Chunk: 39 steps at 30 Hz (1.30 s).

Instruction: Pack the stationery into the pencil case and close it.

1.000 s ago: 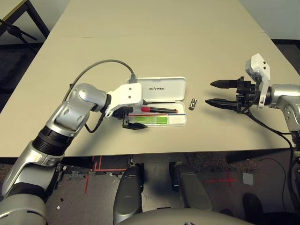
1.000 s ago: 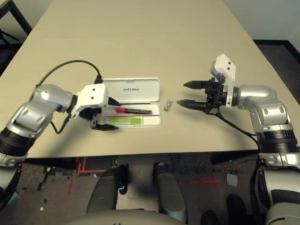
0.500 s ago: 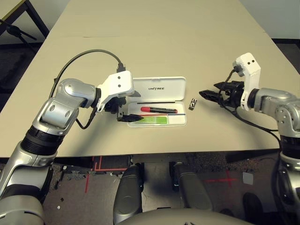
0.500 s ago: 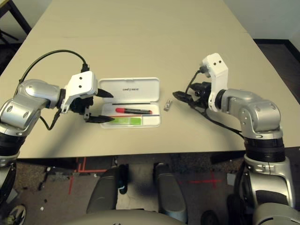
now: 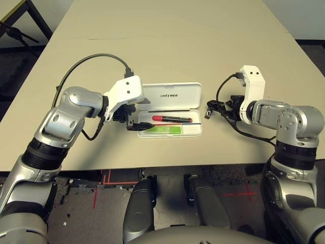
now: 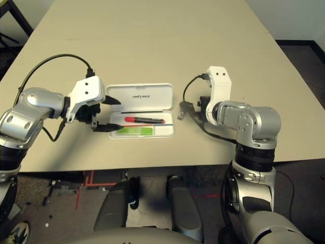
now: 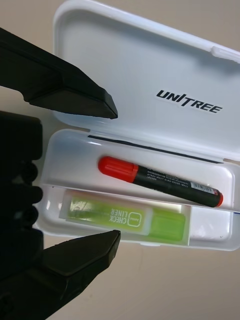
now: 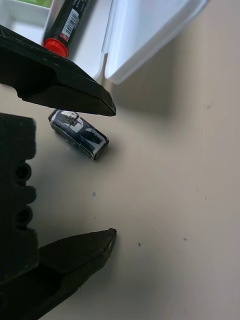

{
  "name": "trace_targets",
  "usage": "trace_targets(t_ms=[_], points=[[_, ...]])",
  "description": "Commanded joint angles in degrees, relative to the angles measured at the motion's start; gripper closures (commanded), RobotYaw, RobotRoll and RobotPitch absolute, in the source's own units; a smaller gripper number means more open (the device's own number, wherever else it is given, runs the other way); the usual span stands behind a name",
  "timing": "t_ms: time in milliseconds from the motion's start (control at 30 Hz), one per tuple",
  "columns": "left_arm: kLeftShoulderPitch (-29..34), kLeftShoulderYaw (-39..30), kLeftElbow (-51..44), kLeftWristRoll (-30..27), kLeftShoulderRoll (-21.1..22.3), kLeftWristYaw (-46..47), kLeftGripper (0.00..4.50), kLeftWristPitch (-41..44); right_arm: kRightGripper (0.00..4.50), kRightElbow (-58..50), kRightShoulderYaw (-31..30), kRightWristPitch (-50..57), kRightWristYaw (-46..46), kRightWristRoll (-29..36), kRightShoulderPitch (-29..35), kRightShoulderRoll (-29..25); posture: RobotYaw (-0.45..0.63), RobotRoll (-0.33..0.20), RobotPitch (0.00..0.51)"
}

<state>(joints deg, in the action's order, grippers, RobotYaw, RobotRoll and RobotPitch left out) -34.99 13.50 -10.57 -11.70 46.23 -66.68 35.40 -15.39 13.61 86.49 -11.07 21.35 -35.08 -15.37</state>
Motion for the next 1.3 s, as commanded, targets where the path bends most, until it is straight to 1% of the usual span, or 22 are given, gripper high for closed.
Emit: trace_targets(t_ms=[33, 433, 800, 900, 1000, 1033, 1167, 1233, 1267, 1300], points=[[1.02, -0.74, -1.12, -0.66, 0.22, 0.60, 0.02, 0.39, 0.00, -2.30, -2.17, 1.07, 0.36, -0.37, 1.31, -0.48, 0.00, 0.000, 0.212], [0.13, -0.76, -0.73, -0.77, -0.38, 1.68, 0.02, 0.77, 0.00, -2.69, -5.60, 0.57, 0.71, -1.30, 2.59, 0.05, 0.01, 0.000, 0.201], [0.85, -1.07, -2.39, -1.22, -0.30, 2.79, 0.02, 1.92, 0.00, -1.09, -7.79, 0.87, 0.91, -1.78, 4.54, 0.43, 0.03, 0.000, 0.207], [0.95, -1.22, -2.17, -1.14, -0.26, 2.78, 0.00, 1.79, 0.64, -0.87, -8.02, 1.03, 0.92, -1.85, 4.88, 0.31, 0.02, 0.000, 0.207], [0.89, -1.33, -1.76, -1.08, -0.16, 2.54, 0.00, 1.53, 1.69, -0.95, -8.49, 0.82, 0.63, -2.09, 5.19, -0.12, 0.02, 0.000, 0.208], [0.85, -1.34, -1.65, -1.08, -0.14, 2.48, 0.00, 1.47, 2.15, -1.02, -8.57, 0.74, 0.51, -2.11, 5.21, -0.25, 0.02, 0.000, 0.208], [0.86, -1.32, -1.32, -1.05, -0.12, 2.31, 0.00, 1.14, 3.53, -1.58, -8.69, 0.35, 0.04, -2.10, 5.08, -0.98, 0.02, 0.000, 0.207], [0.98, -1.30, -1.22, -1.03, -0.09, 2.26, 0.00, 0.95, 4.01, -2.04, -9.24, -0.26, -0.56, -1.89, 5.15, -1.95, 0.02, 0.000, 0.207], [1.01, -1.30, -1.19, -1.05, -0.08, 2.21, 0.00, 0.87, 4.15, -2.37, -9.49, -0.33, -0.99, -1.74, 5.19, -2.69, 0.02, 0.000, 0.207], [0.99, -1.28, -1.12, -1.06, -0.09, 2.16, 0.00, 0.81, 4.16, -2.63, -9.88, -0.97, -1.70, -1.57, 5.19, -3.83, 0.01, 0.000, 0.205]])
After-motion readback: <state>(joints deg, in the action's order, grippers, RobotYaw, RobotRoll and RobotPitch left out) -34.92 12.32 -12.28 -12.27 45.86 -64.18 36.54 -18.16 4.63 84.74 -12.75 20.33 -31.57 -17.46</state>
